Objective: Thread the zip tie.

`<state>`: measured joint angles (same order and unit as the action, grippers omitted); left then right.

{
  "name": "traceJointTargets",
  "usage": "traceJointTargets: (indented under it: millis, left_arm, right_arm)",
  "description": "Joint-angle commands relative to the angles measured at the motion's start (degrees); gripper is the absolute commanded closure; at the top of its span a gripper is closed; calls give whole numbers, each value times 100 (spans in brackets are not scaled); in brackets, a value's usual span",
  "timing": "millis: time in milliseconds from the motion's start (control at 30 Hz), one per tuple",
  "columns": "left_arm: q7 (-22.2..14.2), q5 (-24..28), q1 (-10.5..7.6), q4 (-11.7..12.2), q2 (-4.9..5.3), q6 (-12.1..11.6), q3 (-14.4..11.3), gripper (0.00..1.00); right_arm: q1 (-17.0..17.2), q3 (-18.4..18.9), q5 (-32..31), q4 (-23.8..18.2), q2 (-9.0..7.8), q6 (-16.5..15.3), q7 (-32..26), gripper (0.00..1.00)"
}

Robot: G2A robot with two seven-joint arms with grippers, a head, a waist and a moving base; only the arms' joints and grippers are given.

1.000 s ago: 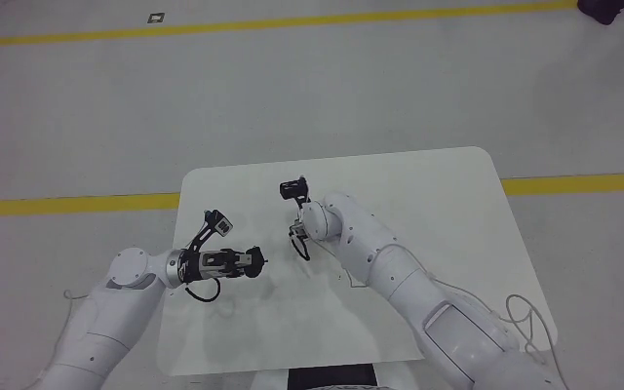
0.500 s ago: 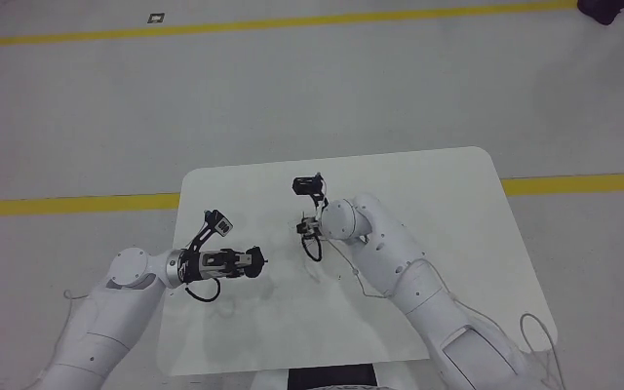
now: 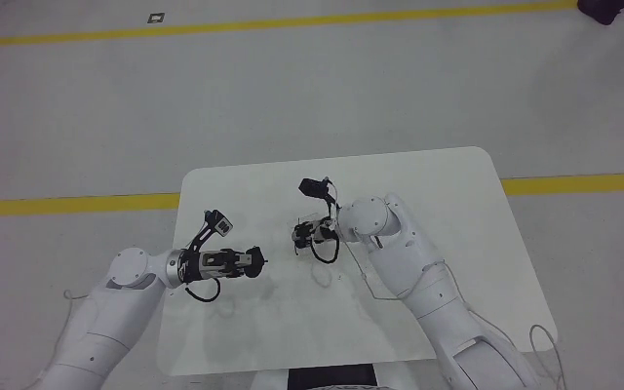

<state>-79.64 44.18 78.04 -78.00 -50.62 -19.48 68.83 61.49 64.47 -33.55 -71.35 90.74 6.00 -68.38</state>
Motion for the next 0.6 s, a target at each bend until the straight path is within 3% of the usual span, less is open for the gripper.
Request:
traceJointTargets:
  millis: [0,167,233,567]
  left_arm:
    - [0,0,0,0,0,0,0,100]
    - [0,0,0,0,0,0,0,100]
    - [0,0,0,0,0,0,0,100]
    - [0,0,0,0,0,0,0,100]
  right_arm:
    - [11,87,219,6,-29,36,-194,100]
    - [10,310,959,112,-94,150,-660,100]
    - [65,411,1369,95,-108,52,-693,100]
    - [71,419,1407,94,-112,38,-703,100]
